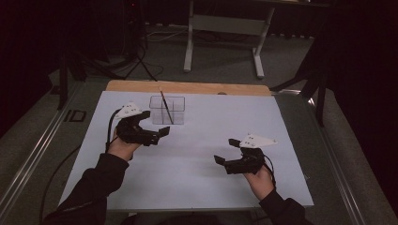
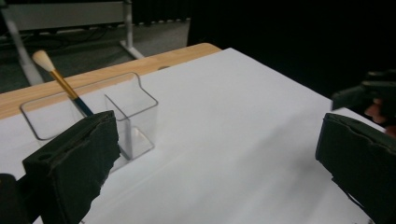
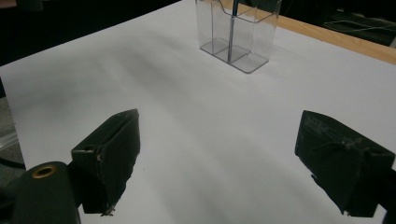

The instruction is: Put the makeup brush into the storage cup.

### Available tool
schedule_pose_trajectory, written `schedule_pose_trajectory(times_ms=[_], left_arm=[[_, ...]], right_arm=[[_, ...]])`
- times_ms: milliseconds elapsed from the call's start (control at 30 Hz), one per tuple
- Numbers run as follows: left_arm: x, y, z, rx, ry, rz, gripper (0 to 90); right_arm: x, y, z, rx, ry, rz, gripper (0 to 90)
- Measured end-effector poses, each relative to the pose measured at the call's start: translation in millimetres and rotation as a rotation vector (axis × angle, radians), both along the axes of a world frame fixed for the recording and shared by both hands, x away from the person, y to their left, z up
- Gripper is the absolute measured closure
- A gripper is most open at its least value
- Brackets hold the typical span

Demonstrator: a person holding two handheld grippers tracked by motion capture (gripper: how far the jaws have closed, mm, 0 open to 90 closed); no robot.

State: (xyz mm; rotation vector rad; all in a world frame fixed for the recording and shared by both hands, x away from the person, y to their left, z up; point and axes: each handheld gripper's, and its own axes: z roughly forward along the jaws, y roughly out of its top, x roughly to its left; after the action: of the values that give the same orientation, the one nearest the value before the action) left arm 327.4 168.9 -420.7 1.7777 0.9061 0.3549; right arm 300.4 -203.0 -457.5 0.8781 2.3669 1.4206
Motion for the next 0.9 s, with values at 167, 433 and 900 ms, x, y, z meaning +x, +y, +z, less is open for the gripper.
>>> schedule_pose_trajectory(times_ms=[167,433,900], left_arm=[[-11.7,-0.3,-7.9,-0.002,0.006,-0.033,0.0],[-28.8,-1.5,-19.2,-0.010,0.008,-0.082,0.0],[-55.4,2.0,-37.4,-0.013,0.003,-0.122,0.0]], right_arm=[[-0.1,0.2,-0.1,-0.005,-0.005,0.000,13.8],[0.1,0.7,-0.4,-0.005,-0.006,0.002,13.8],[-0.3,0.5,0.8,-0.004,-0.008,0.000,13.9]])
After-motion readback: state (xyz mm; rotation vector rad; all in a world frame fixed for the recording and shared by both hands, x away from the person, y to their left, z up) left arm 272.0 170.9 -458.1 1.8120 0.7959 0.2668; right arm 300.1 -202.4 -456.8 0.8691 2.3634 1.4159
